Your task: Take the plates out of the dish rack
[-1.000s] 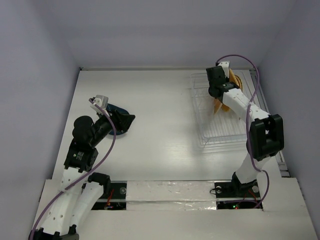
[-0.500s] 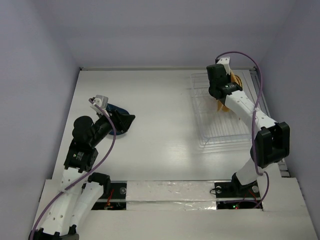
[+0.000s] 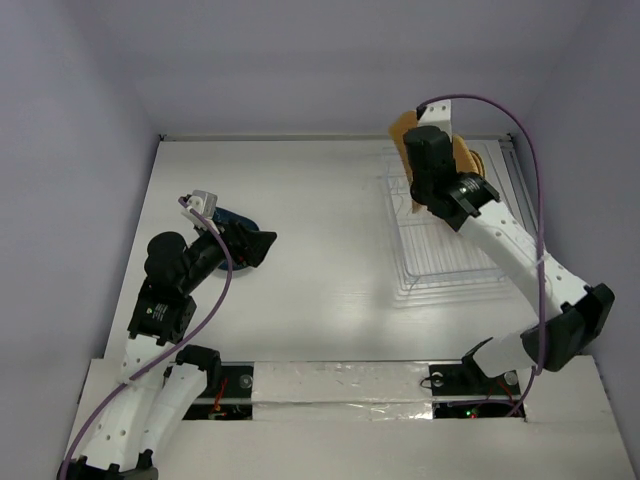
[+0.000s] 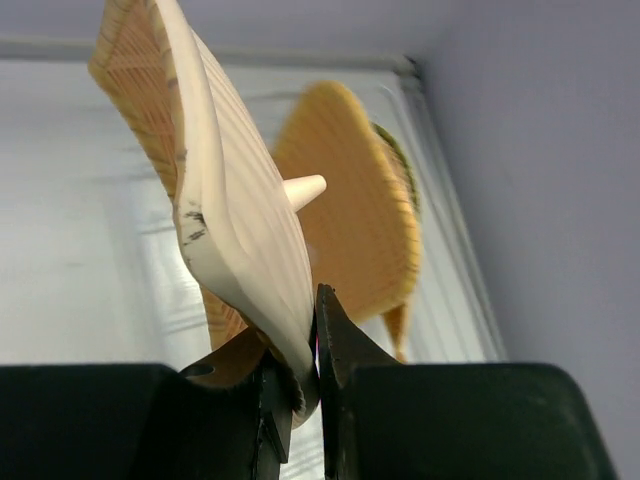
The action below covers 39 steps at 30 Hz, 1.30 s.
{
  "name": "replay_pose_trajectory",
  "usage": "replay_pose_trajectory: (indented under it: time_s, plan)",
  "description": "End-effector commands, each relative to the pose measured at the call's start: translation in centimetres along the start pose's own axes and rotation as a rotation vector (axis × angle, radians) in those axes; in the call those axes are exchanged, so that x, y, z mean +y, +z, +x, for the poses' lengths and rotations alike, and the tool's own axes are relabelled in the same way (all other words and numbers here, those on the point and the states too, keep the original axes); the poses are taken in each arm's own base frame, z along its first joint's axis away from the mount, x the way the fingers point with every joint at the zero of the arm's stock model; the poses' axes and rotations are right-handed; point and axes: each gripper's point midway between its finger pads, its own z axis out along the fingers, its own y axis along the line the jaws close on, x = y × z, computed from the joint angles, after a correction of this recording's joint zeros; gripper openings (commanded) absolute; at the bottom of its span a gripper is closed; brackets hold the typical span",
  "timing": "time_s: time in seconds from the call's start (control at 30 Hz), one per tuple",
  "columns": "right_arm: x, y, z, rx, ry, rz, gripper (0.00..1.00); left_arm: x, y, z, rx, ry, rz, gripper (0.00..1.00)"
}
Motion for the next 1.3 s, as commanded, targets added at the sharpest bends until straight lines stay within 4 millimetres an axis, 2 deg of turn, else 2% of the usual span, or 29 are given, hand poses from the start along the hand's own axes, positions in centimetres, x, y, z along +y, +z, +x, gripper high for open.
replay_pose_trajectory:
  time_s: [0.0, 0.07, 0.1, 0.13, 0.17, 0.2, 0.23, 0.27, 0.37, 0.4, 0.47, 0.5, 0.57, 0.6, 0.7, 0.73, 0.77, 0.93, 0.97, 1.1, 1.23, 1.27]
  plan:
    - [1.7, -4.8, -6.3, -0.171, 0.197, -0.164, 0.0, -0.7, 0.1, -1.5, -0.051, 0.023, 0.034, 0.79]
    - [5.3, -6.5, -7.1, -0.197, 0.245, -0.318, 0.0, -0.7, 0.1, -1.6, -0.055, 0.023, 0.029, 0.79]
    - [6.7, -6.6, -6.7, -0.191, 0.26, -0.374, 0.0, -0.5, 0.0, -1.6, -0.058, 0.022, 0.022, 0.79]
    - [8.7, -7.2, -6.5, -0.184, 0.301, -0.451, 0.0, -0.5, 0.1, -1.6, -0.058, 0.019, 0.024, 0.79]
    - [11.3, -8.5, -7.2, -0.207, 0.343, -0.585, 0.0, -0.6, 0.1, -1.7, -0.058, 0.018, 0.029, 0.79]
    - [12.8, -8.8, -7.1, -0.202, 0.367, -0.648, 0.0, -0.4, 0.0, -1.9, -0.068, 0.013, 0.022, 0.79]
    - [15.4, -9.0, -5.7, -0.162, 0.389, -0.711, 0.0, -0.4, 0.0, -1.8, -0.067, 0.014, 0.021, 0.79]
    - [17.4, -9.9, -6.3, -0.17, 0.428, -0.814, 0.0, -0.4, 0.0, -1.9, -0.068, 0.014, 0.022, 0.79]
    - [21.7, -9.8, -5.1, -0.099, 0.529, -0.925, 0.0, -0.2, 0.0, -1.8, -0.065, 0.015, 0.014, 0.79]
    - [23.0, -10.3, -4.9, -0.081, 0.549, -0.989, 0.0, -0.3, 0.0, -1.8, -0.066, 0.017, 0.016, 0.79]
    - [24.8, -10.7, -5.1, -0.063, 0.637, -1.056, 0.0, -0.3, 0.0, -1.8, -0.065, 0.017, 0.017, 0.79]
    - [26.4, -10.1, -3.8, -0.016, 0.642, -1.07, 0.0, -0.3, 0.0, -1.8, -0.065, 0.016, 0.017, 0.79]
    - [28.0, -9.8, -3.4, 0.023, 0.693, -1.092, 0.0, -0.3, 0.0, -1.8, -0.065, 0.017, 0.019, 0.79]
    - [29.3, -9.0, -2.1, 0.061, 0.696, -1.087, 0.0, -0.3, 0.0, -1.8, -0.064, 0.017, 0.02, 0.79]
    - [31.1, -8.0, -1.0, 0.116, 0.763, -1.077, 0.0, -0.4, 0.0, -1.7, -0.062, 0.015, 0.022, 0.79]
    - [32.2, -7.3, 0.3, 0.16, 0.797, -1.068, 0.0, -0.4, 0.0, -1.8, -0.063, 0.017, 0.021, 0.79]
    - [32.7, -7.1, 0.5, 0.166, 0.82, -1.071, 0.0, -0.4, 0.0, -1.8, -0.063, 0.017, 0.023, 0.79]
    - [34.7, -4.6, 4.0, 0.285, 0.914, -1.053, 0.0, -0.4, -0.1, -1.8, -0.066, 0.018, 0.023, 0.79]
    - [35.3, -4.8, 4.8, 0.311, 0.914, -1.075, 0.0, -0.4, -0.1, -1.8, -0.065, 0.019, 0.022, 0.79]
    - [35.0, -3.1, 6.8, 0.349, 0.939, -1.033, 0.01, -0.4, -0.1, -1.7, -0.063, 0.017, 0.023, 0.79]
    - [34.5, -3.0, 8.7, 0.371, 0.942, -1.006, 0.02, -0.4, 0.0, -1.7, -0.062, 0.017, 0.024, 0.79]
    - [34.2, -3.0, 10.0, 0.387, 0.938, -0.992, 0.02, -0.4, 0.0, -1.7, -0.062, 0.017, 0.024, 0.79]
